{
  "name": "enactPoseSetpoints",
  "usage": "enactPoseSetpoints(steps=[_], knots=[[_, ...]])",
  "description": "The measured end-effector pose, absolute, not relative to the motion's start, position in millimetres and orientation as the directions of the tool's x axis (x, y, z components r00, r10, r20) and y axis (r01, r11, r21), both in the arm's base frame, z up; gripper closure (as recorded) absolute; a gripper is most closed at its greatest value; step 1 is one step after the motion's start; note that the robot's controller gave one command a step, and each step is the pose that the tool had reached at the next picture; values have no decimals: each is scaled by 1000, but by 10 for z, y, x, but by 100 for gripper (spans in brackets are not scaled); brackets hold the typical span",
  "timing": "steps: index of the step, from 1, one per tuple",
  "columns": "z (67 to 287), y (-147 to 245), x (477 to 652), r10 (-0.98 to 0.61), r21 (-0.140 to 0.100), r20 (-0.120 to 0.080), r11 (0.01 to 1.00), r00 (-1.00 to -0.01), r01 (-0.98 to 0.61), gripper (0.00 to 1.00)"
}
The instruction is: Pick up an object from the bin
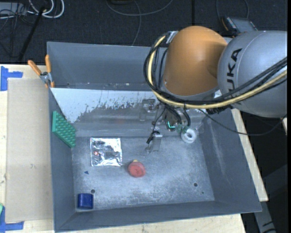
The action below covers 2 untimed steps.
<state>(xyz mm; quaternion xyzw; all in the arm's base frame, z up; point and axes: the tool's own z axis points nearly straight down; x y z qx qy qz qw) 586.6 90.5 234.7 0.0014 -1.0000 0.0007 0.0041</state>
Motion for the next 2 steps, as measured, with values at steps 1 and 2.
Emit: enactPoseSetpoints(steps=[1,2], knots=[[1690,2126,5587,-49,2,7,999,-999,-48,0],[784,1609,6006,9,-4,6,1000,-1000,9,0]])
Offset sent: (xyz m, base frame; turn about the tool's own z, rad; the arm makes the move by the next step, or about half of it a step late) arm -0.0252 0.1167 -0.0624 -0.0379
